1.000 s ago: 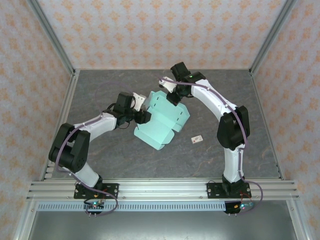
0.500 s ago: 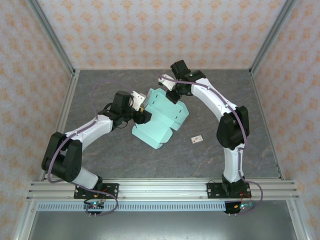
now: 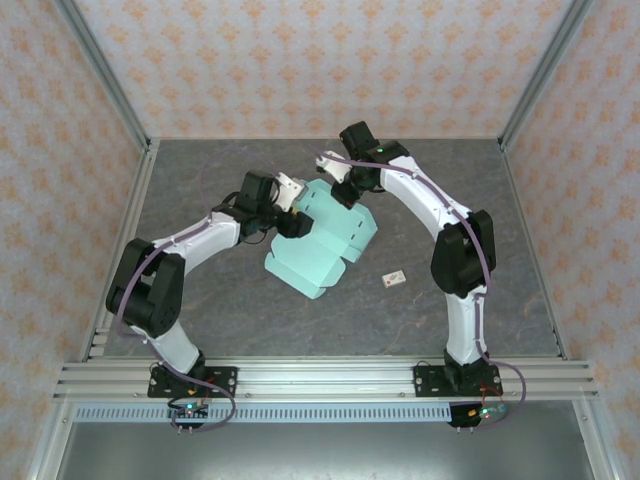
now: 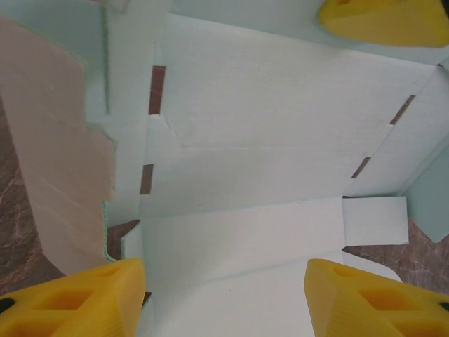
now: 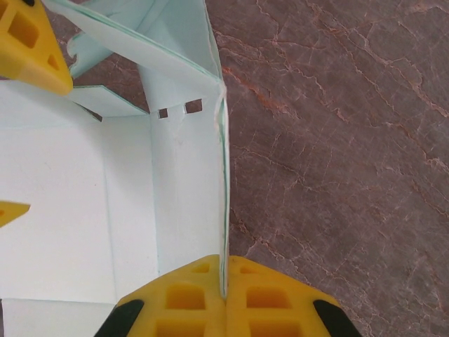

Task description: Fold the paper box

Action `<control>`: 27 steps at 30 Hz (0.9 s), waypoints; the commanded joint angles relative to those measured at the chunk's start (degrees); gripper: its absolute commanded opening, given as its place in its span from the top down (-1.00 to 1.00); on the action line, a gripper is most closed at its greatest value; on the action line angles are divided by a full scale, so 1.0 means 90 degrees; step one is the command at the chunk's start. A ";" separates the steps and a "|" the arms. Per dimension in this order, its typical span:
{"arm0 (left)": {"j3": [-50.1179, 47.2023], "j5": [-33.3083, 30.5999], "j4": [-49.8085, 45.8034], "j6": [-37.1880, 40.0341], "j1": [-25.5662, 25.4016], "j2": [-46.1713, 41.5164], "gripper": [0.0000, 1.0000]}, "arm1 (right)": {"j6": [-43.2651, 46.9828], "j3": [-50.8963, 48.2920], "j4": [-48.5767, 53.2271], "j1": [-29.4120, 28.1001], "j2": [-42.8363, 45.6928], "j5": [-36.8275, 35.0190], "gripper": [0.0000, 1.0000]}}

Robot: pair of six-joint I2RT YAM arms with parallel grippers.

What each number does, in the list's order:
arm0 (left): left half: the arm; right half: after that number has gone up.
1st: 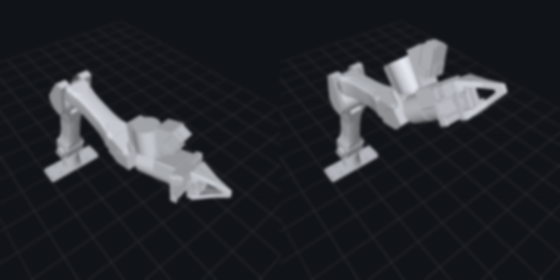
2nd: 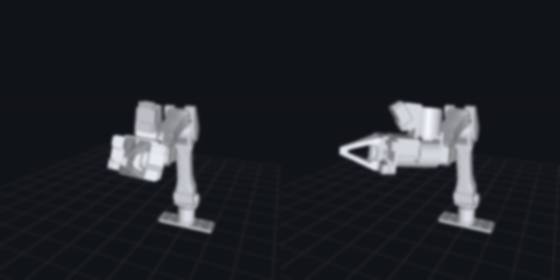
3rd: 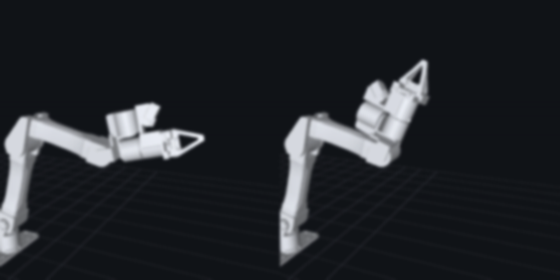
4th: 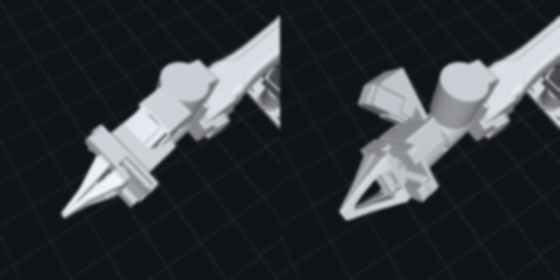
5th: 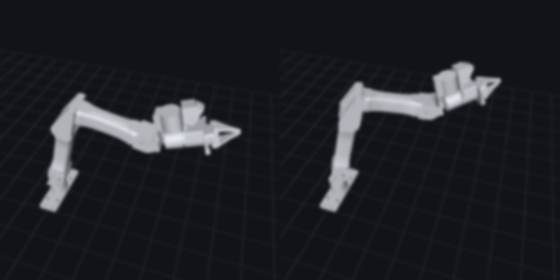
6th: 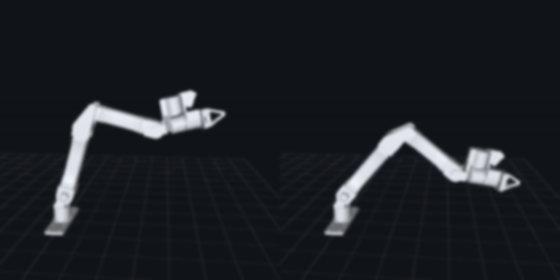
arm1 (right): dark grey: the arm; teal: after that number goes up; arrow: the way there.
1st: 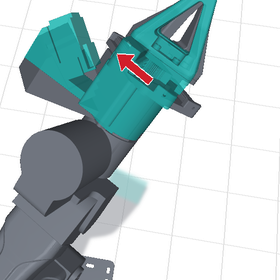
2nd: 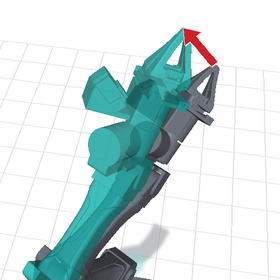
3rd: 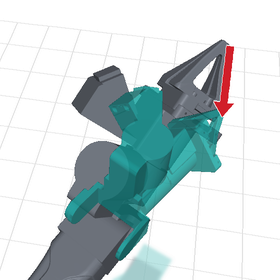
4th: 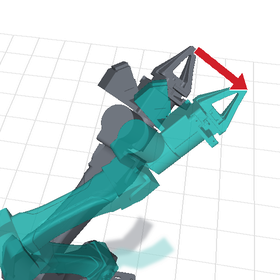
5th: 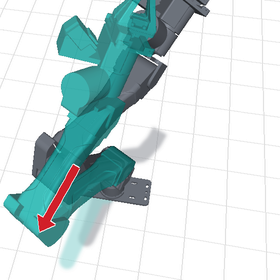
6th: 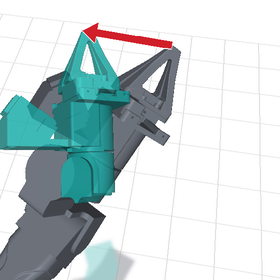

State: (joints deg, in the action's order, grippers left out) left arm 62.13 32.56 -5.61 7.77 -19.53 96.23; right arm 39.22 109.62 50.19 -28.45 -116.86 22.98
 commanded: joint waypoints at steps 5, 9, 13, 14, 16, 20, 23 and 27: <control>0.0256 -0.0249 0.0064 -0.0005 0.0184 0.0209 -0.27 | 0.0066 0.0272 0.0193 -0.0033 -0.0001 0.0121 1.00; 0.0398 -0.0156 -0.0031 0.0058 0.0173 0.0424 -0.28 | 0.0056 0.0281 0.0204 -0.0033 0.0015 0.0096 1.00; 0.0553 -0.0211 -0.0184 0.0170 0.0168 0.0640 -0.28 | 0.0061 0.0309 0.0214 -0.0033 0.0016 0.0105 1.00; 0.0549 -0.0263 -0.0188 0.0192 0.0164 0.0665 -0.28 | 0.0051 0.0315 0.0220 -0.0033 0.0017 0.0111 1.00; 0.0466 -0.0257 -0.0066 0.0187 0.0168 0.0668 -0.28 | 0.0048 0.0337 0.0224 -0.0033 0.0016 0.0131 1.00; 0.0357 0.0286 0.0225 0.0089 0.0131 0.0627 -0.19 | 0.0001 0.0393 0.0219 -0.0033 -0.0027 0.0133 1.00; 0.0205 0.0788 0.0616 -0.0128 0.0106 0.0603 -0.08 | -0.0066 0.0422 0.0214 -0.0033 -0.0060 0.0158 1.00; 0.0023 0.1248 0.1036 -0.0411 0.0061 0.0607 0.05 | -0.0100 0.0395 0.0204 -0.0033 -0.0072 0.0105 1.00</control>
State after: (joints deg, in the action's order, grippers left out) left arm 63.48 38.26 -1.23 6.09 -18.26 102.08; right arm 39.00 111.50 50.89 -28.45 -116.90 23.46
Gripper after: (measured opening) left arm 0.487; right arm 0.045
